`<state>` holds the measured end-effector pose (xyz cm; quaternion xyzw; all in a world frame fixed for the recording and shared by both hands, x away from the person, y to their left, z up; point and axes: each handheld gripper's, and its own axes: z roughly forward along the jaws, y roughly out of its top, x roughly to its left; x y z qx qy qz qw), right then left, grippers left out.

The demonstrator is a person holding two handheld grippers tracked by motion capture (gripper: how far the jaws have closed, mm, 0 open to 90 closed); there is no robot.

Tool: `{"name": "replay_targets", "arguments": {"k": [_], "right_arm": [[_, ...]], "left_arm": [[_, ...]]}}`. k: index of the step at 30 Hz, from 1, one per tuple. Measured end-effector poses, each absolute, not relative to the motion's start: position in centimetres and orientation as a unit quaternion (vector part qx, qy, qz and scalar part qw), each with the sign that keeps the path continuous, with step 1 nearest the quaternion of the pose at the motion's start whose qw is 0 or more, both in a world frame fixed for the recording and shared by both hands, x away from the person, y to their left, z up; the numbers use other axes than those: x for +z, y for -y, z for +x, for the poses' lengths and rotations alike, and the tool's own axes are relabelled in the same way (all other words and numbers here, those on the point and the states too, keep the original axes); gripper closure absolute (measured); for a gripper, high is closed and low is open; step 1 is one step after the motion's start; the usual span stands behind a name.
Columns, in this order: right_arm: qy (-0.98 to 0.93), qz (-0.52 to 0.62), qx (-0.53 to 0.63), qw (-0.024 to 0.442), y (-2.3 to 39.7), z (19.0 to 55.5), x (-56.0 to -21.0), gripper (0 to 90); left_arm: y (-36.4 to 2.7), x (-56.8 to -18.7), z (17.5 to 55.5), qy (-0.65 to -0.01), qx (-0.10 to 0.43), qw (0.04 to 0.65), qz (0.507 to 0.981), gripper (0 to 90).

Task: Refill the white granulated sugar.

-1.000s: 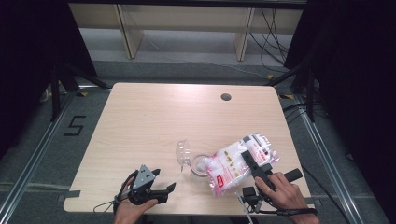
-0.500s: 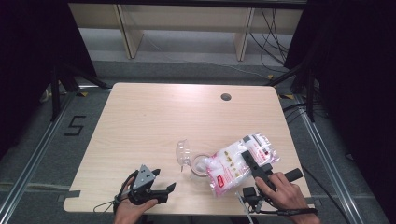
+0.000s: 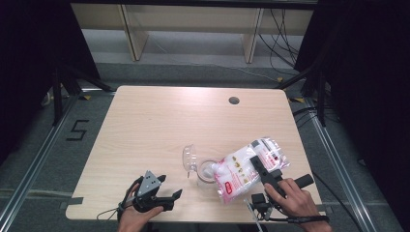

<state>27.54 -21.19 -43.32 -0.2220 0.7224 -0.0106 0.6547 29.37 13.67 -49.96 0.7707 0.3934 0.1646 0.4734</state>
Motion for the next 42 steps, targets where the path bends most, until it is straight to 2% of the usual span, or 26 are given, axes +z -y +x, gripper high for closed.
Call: {"name": "replay_targets", "arguments": {"k": [42], "right_arm": [[-0.720,-0.231,-0.013,0.655,20.76,27.43,-43.08,68.1]], "left_arm": [[-13.79,-49.90,29.41,-0.387,0.168,0.471,0.774,22.4]]}}
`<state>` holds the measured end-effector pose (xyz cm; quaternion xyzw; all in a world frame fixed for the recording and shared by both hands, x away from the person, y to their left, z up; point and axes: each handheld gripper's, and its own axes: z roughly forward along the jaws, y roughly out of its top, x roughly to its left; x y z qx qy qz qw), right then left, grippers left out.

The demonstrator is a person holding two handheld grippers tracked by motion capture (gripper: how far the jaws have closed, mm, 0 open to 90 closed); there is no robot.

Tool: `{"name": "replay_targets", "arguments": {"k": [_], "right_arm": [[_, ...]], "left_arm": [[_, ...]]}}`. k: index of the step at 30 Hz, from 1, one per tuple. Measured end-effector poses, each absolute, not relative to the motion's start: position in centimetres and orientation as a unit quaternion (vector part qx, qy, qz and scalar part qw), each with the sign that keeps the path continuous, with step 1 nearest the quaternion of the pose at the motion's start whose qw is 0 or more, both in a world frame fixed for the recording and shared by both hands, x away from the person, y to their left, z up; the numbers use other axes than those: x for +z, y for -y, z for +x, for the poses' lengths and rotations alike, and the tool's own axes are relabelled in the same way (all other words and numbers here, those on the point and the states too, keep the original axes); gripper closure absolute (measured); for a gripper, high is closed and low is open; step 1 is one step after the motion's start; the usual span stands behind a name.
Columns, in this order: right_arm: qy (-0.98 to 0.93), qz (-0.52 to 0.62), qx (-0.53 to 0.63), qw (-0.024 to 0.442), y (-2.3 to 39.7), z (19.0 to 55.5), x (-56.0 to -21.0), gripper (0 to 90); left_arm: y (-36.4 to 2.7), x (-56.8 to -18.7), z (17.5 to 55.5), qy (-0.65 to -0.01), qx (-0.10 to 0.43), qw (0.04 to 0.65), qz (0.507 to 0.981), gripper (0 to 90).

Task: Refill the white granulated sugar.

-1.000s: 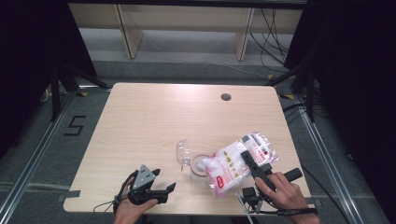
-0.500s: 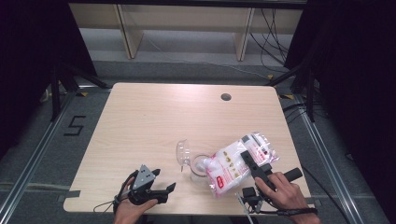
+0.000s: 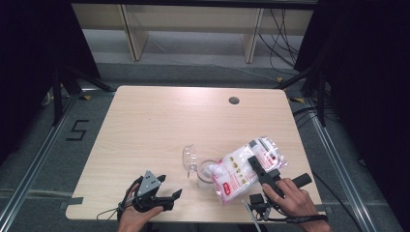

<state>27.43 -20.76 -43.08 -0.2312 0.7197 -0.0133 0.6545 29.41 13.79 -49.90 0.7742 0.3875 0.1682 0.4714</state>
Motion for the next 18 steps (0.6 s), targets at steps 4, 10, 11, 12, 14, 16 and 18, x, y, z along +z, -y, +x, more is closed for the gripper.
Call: {"name": "replay_targets", "arguments": {"k": [4,10,11,12,14,16,18], "right_arm": [[-0.711,-0.249,-0.018,0.657,20.58,27.48,-42.82,68.3],[-0.722,-0.224,-0.007,0.655,20.84,27.38,-43.20,68.5],[-0.722,-0.224,-0.007,0.655,20.84,27.38,-43.20,68.5],[-0.721,-0.225,-0.008,0.655,20.84,27.39,-43.19,68.5],[-0.720,-0.227,-0.012,0.656,20.83,27.37,-43.12,68.5],[-0.712,-0.250,-0.018,0.656,20.62,27.51,-42.81,68.6],[-0.714,-0.247,-0.015,0.655,20.63,27.50,-42.88,68.7]], "left_arm": [[-13.71,-49.91,29.39,-0.389,0.168,0.474,0.772,22.5],[-13.78,-49.89,29.40,-0.388,0.169,0.472,0.774,22.5],[-13.78,-49.89,29.40,-0.388,0.169,0.472,0.774,22.5],[-13.80,-49.88,29.40,-0.387,0.169,0.471,0.774,22.5],[-13.74,-49.91,29.41,-0.388,0.167,0.476,0.771,22.5],[-13.73,-49.91,29.41,-0.388,0.166,0.477,0.771,22.5],[-13.73,-49.89,29.39,-0.388,0.167,0.475,0.772,22.5]]}}
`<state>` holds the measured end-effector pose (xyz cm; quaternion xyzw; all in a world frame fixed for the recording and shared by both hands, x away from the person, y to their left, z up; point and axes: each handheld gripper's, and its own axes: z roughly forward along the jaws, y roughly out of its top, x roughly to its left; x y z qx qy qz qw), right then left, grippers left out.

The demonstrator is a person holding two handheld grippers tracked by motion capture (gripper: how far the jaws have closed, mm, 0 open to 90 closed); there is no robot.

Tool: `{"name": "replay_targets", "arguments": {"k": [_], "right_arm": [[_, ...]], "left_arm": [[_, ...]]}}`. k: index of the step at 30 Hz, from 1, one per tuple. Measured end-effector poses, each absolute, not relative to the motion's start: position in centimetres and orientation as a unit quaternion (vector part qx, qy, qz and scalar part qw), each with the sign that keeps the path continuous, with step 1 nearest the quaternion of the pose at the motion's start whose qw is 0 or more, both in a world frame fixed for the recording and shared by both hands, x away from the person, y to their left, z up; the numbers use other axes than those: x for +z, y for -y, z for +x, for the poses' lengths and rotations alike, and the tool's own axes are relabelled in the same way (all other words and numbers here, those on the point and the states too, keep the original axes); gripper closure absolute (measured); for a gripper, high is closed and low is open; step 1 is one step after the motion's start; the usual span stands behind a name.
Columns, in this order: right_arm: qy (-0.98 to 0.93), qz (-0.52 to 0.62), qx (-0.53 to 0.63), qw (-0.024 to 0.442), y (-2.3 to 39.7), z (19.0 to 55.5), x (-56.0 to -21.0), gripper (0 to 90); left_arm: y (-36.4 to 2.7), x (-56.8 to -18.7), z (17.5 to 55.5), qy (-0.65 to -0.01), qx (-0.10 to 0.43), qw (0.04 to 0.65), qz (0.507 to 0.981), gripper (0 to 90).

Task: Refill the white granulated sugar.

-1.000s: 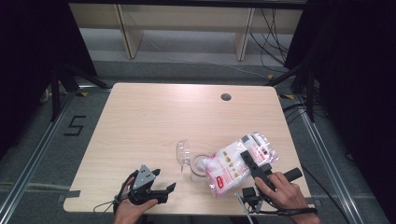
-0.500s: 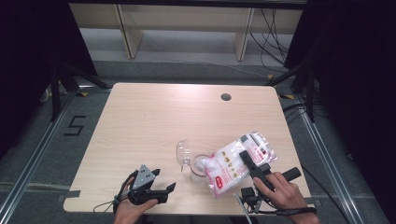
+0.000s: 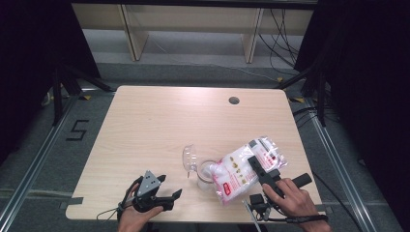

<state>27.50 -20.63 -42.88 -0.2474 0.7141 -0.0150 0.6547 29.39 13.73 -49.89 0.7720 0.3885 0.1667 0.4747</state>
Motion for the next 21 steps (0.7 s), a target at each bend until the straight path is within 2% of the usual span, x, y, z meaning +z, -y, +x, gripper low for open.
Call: {"name": "replay_targets", "arguments": {"k": [21], "right_arm": [[-0.709,-0.252,-0.018,0.658,20.62,27.47,-42.67,69.3]], "left_arm": [[-13.70,-49.88,29.35,-0.389,0.167,0.476,0.771,22.6]]}}
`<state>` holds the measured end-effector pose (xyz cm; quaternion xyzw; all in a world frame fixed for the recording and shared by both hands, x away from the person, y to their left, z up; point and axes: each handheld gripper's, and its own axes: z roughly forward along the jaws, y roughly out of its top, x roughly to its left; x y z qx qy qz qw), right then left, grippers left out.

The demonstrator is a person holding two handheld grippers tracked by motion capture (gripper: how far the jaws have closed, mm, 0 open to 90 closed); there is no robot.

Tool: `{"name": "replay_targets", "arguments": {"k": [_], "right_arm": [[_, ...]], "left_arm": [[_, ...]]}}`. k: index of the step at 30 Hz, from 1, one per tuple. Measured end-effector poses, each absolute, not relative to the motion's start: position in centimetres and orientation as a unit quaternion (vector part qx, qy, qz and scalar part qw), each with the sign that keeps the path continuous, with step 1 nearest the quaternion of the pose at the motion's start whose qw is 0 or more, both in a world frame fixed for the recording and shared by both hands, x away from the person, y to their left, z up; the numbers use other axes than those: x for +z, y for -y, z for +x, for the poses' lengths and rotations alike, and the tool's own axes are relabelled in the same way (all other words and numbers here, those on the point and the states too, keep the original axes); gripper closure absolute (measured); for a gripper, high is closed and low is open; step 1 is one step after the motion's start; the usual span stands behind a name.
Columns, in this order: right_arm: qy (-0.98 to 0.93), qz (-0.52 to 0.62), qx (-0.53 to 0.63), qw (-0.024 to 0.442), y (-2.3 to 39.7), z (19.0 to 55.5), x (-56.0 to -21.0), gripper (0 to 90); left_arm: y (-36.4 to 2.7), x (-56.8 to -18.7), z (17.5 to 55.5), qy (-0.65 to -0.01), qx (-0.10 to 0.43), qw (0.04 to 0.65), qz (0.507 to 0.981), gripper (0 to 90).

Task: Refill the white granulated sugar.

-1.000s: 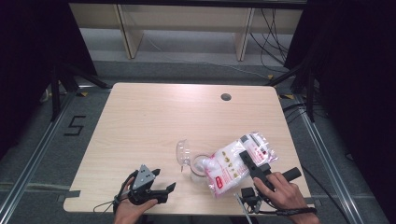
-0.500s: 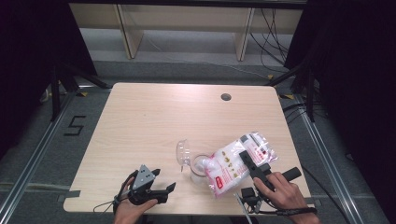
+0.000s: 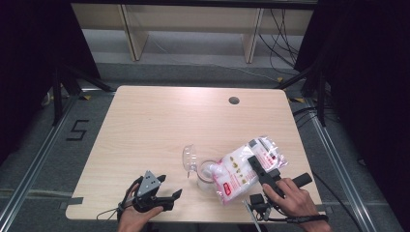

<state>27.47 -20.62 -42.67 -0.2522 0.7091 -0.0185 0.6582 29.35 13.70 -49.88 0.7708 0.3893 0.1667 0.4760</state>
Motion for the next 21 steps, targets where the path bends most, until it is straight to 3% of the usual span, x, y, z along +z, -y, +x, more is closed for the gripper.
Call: {"name": "replay_targets", "arguments": {"k": [21], "right_arm": [[-0.712,-0.248,-0.016,0.657,20.68,27.44,-42.79,70.2]], "left_arm": [[-13.73,-49.87,29.37,-0.389,0.167,0.475,0.771,22.6]]}}
